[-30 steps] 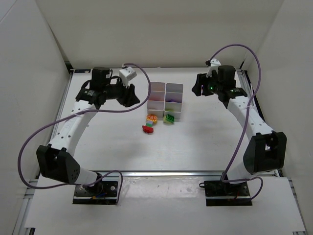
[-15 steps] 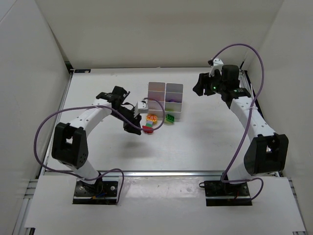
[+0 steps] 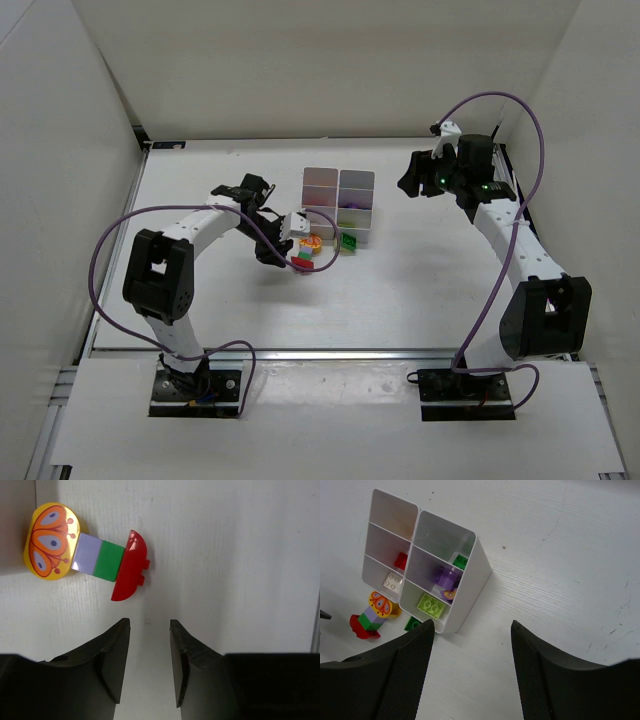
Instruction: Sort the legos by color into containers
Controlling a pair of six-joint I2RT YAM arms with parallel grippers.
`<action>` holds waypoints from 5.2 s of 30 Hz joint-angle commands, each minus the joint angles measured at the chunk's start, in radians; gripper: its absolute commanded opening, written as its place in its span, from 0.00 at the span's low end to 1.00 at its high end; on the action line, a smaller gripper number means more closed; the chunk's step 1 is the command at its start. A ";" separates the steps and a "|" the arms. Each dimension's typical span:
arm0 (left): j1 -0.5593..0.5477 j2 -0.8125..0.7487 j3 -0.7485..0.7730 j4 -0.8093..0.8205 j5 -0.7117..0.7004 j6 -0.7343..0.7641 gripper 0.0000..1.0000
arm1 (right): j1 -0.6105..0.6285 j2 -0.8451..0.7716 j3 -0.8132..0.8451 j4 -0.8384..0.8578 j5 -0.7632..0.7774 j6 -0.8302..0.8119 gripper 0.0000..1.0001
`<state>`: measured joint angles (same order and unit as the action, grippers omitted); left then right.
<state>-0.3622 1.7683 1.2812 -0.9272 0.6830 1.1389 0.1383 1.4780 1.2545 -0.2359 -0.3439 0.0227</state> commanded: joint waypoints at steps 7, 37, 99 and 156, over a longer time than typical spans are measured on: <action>-0.015 0.065 0.081 0.045 -0.023 0.079 0.53 | -0.008 -0.019 0.006 0.024 -0.015 0.003 0.67; -0.096 0.166 0.115 0.047 -0.019 0.114 0.53 | -0.054 0.011 0.005 0.018 -0.030 0.026 0.68; -0.053 -0.014 0.016 0.153 -0.010 0.188 0.79 | -0.074 -0.059 -0.096 0.041 -0.096 0.060 0.67; -0.179 0.180 0.046 0.182 -0.083 0.289 0.55 | -0.098 -0.012 -0.084 0.053 -0.083 0.042 0.68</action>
<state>-0.5343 1.9591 1.3468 -0.7322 0.6018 1.4311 0.0456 1.4662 1.1488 -0.2131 -0.4221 0.0750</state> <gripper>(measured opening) 0.549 0.678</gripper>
